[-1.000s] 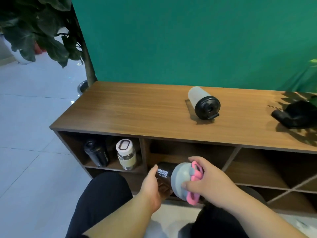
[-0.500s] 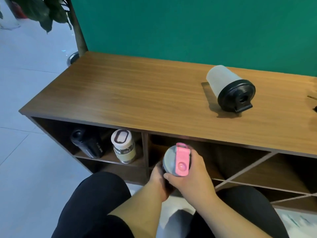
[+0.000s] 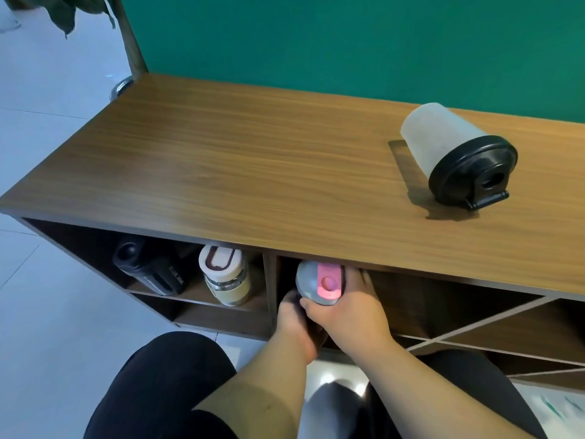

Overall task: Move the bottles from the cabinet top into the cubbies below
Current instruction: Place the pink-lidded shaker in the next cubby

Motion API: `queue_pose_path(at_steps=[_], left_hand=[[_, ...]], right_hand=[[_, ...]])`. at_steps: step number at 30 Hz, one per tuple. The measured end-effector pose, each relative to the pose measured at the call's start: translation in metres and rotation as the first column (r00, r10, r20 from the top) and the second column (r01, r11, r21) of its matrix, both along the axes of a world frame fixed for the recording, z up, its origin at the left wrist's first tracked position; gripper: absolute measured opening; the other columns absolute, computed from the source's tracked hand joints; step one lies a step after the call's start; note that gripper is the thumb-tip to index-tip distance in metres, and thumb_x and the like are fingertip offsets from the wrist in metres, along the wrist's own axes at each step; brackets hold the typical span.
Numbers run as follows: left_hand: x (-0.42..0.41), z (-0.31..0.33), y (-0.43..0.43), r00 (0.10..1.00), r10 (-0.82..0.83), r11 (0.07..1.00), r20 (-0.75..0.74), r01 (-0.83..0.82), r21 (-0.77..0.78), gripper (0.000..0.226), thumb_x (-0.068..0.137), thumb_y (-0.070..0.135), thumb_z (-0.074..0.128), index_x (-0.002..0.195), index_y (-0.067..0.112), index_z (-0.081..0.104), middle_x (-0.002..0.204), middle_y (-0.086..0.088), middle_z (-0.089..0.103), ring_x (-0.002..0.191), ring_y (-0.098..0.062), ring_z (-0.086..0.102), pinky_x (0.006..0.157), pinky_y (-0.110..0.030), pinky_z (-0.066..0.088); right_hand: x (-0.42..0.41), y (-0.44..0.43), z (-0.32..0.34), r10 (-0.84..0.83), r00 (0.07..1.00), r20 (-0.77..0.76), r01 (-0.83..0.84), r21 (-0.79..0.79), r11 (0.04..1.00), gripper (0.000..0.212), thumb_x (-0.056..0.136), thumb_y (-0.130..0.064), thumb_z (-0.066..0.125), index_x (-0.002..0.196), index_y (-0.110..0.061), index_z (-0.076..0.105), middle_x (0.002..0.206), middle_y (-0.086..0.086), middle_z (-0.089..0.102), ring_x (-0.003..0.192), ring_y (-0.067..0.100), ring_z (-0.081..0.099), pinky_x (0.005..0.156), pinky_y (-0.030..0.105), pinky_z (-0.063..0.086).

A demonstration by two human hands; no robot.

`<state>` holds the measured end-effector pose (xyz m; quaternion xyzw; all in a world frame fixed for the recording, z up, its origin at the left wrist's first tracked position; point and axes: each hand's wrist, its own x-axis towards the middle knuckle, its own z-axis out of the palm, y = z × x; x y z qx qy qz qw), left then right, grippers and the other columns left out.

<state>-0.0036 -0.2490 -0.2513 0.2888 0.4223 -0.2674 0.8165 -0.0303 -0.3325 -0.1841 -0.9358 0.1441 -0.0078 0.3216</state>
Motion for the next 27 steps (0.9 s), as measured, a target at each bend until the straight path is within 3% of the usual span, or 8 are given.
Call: queue_pose_path(at_steps=[4,8,11,16,19,21,24,27], left_hand=[[0.008,-0.002,-0.001,1.000,-0.005,1.000,0.007,0.005,-0.024,0.040,0.095,0.036,0.048,0.104,0.012,0.078,0.109,-0.016,0.078,0.119,-0.040,0.067,0.114,-0.047,0.046],[0.012,-0.006,-0.001,1.000,-0.024,1.000,0.006,0.024,-0.003,0.050,0.089,0.038,0.054,0.125,0.012,0.076,0.131,-0.019,0.073,0.125,-0.040,0.066,0.115,-0.050,0.046],[0.012,-0.005,0.001,1.000,-0.027,1.000,-0.009,0.027,0.015,0.051,0.086,0.038,0.056,0.125,0.012,0.076,0.132,-0.019,0.073,0.124,-0.041,0.067,0.114,-0.052,0.046],[0.006,-0.002,0.003,0.997,-0.073,0.991,-0.033,0.076,0.114,0.050,0.090,0.048,0.049,0.110,0.011,0.076,0.121,-0.016,0.077,0.126,-0.039,0.066,0.112,-0.053,0.047],[-0.002,-0.010,0.007,0.984,-0.164,0.957,-0.072,0.176,0.230,0.062,0.086,0.050,0.044,0.124,0.008,0.070,0.117,-0.016,0.076,0.112,-0.036,0.068,0.107,-0.048,0.048],[-0.013,-0.004,0.009,0.959,-0.266,0.925,-0.095,0.282,0.255,0.064,0.093,0.049,0.039,0.134,0.003,0.060,0.130,-0.019,0.068,0.113,-0.036,0.062,0.105,-0.048,0.044],[-0.028,0.014,0.008,0.917,-0.392,0.883,-0.075,0.398,0.250,0.051,0.105,0.043,0.034,0.133,0.006,0.057,0.137,-0.021,0.063,0.106,-0.033,0.059,0.094,-0.043,0.043],[-0.036,0.036,0.005,0.890,-0.456,0.872,-0.021,0.451,0.187,0.053,0.106,0.044,0.036,0.141,0.009,0.055,0.135,-0.021,0.064,0.103,-0.036,0.063,0.081,-0.042,0.045]], right_hand=[[0.004,-0.002,-0.001,-0.014,0.999,0.039,0.012,0.040,0.999,0.072,0.057,-0.052,0.084,0.116,-0.026,0.053,0.111,-0.004,0.058,0.106,0.018,0.059,0.089,0.034,0.053],[0.005,-0.004,0.002,-0.012,1.000,0.025,0.009,0.100,0.995,0.066,0.057,-0.048,0.088,0.111,-0.029,0.054,0.105,-0.009,0.057,0.105,0.015,0.059,0.090,0.034,0.053],[0.002,-0.005,0.005,-0.012,1.000,-0.018,0.015,0.159,0.987,0.067,0.060,-0.044,0.088,0.113,-0.030,0.051,0.105,-0.011,0.055,0.107,0.015,0.060,0.090,0.033,0.053],[-0.010,-0.009,0.009,-0.001,0.998,-0.057,0.008,0.132,0.991,0.084,0.062,-0.034,0.089,0.129,-0.027,0.038,0.122,-0.006,0.052,0.115,0.016,0.057,0.087,0.024,0.049],[-0.028,-0.017,0.018,-0.018,0.999,-0.045,0.027,0.212,0.977,0.096,0.071,-0.014,0.079,0.145,-0.036,0.023,0.144,-0.006,0.041,0.132,0.017,0.045,0.100,0.029,0.044],[-0.045,-0.021,0.034,-0.034,0.999,-0.032,0.042,0.282,0.959,0.082,0.077,-0.007,0.071,0.143,-0.039,0.034,0.142,-0.012,0.043,0.131,0.007,0.043,0.102,0.027,0.040],[-0.067,-0.033,0.067,-0.022,0.991,0.132,-0.012,0.251,0.968,0.057,0.080,-0.003,0.068,0.110,-0.050,0.053,0.112,-0.021,0.059,0.110,-0.003,0.054,0.097,0.026,0.046],[-0.071,-0.052,0.108,-0.100,0.913,0.395,0.023,0.193,0.981,0.053,0.079,-0.003,0.072,0.103,-0.048,0.056,0.097,-0.019,0.060,0.099,-0.002,0.054,0.086,0.017,0.043]])
